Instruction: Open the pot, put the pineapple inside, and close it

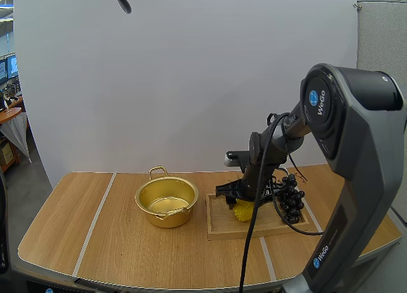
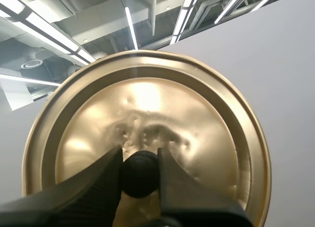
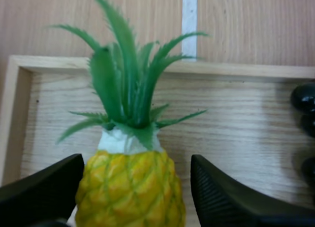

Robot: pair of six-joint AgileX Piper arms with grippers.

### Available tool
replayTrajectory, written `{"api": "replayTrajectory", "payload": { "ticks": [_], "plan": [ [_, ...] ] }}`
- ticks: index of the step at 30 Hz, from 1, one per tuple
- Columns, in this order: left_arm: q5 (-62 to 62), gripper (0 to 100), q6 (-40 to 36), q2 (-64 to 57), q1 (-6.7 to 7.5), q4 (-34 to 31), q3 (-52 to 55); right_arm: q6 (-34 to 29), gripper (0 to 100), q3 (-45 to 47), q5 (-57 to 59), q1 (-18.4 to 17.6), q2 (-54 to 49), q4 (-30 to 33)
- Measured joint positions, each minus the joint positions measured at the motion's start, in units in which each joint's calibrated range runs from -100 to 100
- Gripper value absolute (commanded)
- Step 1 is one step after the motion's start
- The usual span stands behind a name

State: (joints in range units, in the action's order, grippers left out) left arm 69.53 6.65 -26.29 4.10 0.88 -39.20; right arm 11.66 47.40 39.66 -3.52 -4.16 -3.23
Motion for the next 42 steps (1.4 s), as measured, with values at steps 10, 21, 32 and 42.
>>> {"api": "replayTrajectory", "payload": {
  "ticks": [10,21,32,42],
  "plan": [
    [0.00,0,0.00,0.00,0.00,-0.19,0.00,0.00,0,0.00,-1.81,0.00,2.58,1.01],
    [0.00,0,0.00,0.00,0.00,-0.28,0.00,0.62,0,0.00,-1.63,0.00,2.26,1.01],
    [0.00,0,0.00,0.00,0.00,-0.28,0.00,4.79,0,-5.25,2.35,-4.02,-11.19,1.46],
    [0.00,0,0.00,0.00,0.00,-0.28,0.00,5.11,0,-13.83,7.35,-12.35,-14.49,2.22]
  ]
}}
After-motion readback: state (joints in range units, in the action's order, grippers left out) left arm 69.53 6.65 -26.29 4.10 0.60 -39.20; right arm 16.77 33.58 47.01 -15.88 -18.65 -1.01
